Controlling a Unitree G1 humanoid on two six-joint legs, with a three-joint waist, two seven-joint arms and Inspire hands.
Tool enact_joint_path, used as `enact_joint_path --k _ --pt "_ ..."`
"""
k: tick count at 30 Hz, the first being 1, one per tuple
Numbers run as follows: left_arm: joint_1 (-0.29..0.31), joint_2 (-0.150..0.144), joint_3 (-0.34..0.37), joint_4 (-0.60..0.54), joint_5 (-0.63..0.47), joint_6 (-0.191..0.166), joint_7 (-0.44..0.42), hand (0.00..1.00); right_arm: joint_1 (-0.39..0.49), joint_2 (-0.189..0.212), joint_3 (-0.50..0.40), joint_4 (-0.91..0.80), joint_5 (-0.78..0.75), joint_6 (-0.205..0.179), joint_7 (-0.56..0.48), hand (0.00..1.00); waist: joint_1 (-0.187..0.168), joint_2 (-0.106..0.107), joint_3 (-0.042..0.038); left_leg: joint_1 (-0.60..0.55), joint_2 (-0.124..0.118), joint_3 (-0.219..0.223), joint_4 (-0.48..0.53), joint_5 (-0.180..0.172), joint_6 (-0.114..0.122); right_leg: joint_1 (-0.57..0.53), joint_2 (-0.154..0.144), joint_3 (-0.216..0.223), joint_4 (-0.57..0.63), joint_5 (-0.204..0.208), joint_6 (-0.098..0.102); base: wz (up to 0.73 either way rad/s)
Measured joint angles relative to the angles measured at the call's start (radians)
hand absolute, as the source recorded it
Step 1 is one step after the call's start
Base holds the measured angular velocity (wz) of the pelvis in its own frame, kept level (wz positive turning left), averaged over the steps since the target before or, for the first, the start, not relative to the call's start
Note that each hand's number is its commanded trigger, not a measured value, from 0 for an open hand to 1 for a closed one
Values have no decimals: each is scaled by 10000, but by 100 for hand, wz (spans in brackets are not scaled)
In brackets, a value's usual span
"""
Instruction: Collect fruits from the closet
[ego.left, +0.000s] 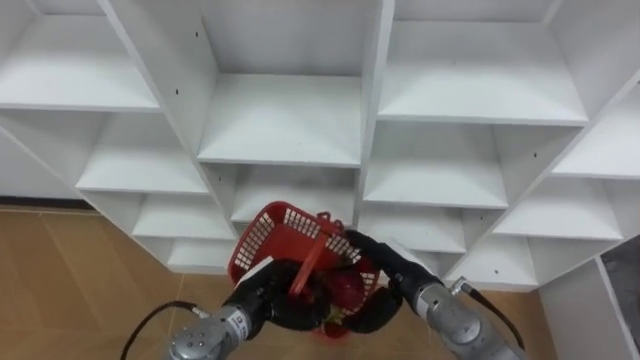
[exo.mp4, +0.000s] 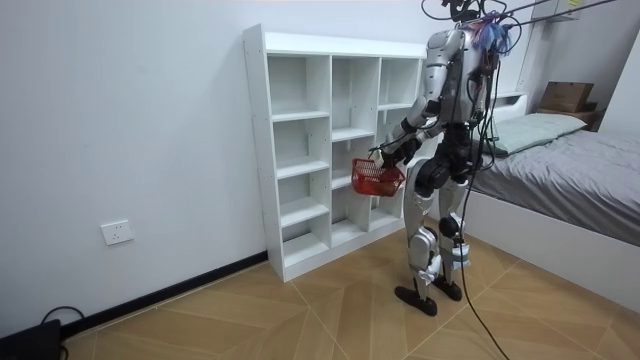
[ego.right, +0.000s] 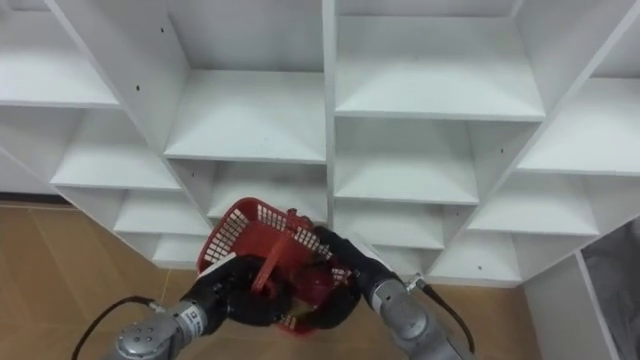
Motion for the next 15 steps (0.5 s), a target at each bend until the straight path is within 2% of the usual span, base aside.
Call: enact_joint_path --k 15 --pt "325 0 614 302 89 -3 1062 100 234 -79 -20 -485 19 -12 -5 0 8 -83 34 43 -8 -39 -34 0 0 66 -3 -57 -3 0 1 0"
